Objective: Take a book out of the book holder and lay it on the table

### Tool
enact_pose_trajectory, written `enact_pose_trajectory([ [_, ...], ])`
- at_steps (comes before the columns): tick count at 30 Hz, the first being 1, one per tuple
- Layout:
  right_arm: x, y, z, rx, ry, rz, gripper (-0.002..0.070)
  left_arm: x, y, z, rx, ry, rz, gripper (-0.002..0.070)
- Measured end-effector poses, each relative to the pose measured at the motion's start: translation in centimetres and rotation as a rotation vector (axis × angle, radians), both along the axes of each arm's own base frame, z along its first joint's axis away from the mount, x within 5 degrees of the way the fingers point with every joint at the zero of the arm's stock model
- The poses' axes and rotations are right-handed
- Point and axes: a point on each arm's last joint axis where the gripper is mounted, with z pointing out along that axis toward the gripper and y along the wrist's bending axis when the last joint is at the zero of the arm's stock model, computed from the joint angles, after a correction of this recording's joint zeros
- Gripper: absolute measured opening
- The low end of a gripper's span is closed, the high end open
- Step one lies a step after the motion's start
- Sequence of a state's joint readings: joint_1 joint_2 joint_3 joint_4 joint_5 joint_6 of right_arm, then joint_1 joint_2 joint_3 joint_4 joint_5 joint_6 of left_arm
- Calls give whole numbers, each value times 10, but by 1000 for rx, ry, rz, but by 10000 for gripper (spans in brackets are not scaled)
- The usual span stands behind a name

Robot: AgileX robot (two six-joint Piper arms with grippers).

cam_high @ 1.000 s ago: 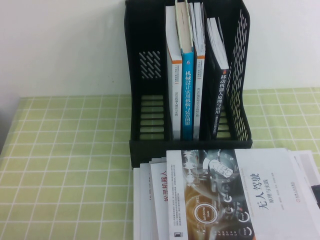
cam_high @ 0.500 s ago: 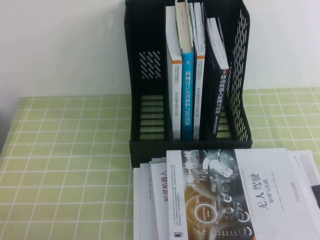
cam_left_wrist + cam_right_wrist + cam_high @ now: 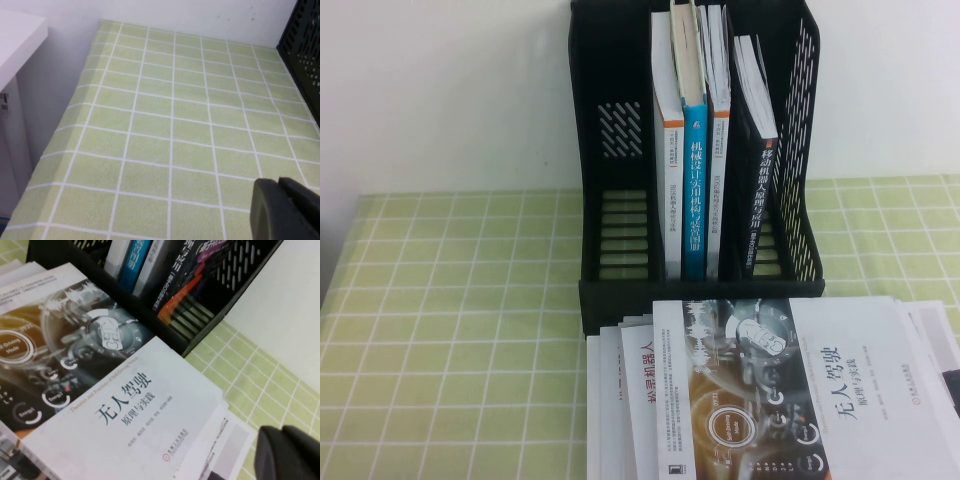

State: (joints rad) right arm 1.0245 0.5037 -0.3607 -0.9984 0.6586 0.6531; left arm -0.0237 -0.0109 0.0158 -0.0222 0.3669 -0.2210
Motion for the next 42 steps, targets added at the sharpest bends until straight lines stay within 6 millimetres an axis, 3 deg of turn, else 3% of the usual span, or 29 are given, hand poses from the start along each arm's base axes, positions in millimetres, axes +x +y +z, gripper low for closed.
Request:
enact_pose_trajectory([
  [15, 0, -1, 0, 4, -2, -8, -2, 0, 0, 0, -2, -2, 1, -3],
  [25, 5, -14, 1, 10, -7, -139, -2, 0, 0, 0, -2, -4, 1, -3],
  [35, -3, -36, 7, 512, 11, -395, -2, 0, 0, 0, -2, -4, 1, -3],
  [42, -10, -41, 0, 606, -170, -373, -2, 0, 0, 0, -2, -4, 1, -3],
])
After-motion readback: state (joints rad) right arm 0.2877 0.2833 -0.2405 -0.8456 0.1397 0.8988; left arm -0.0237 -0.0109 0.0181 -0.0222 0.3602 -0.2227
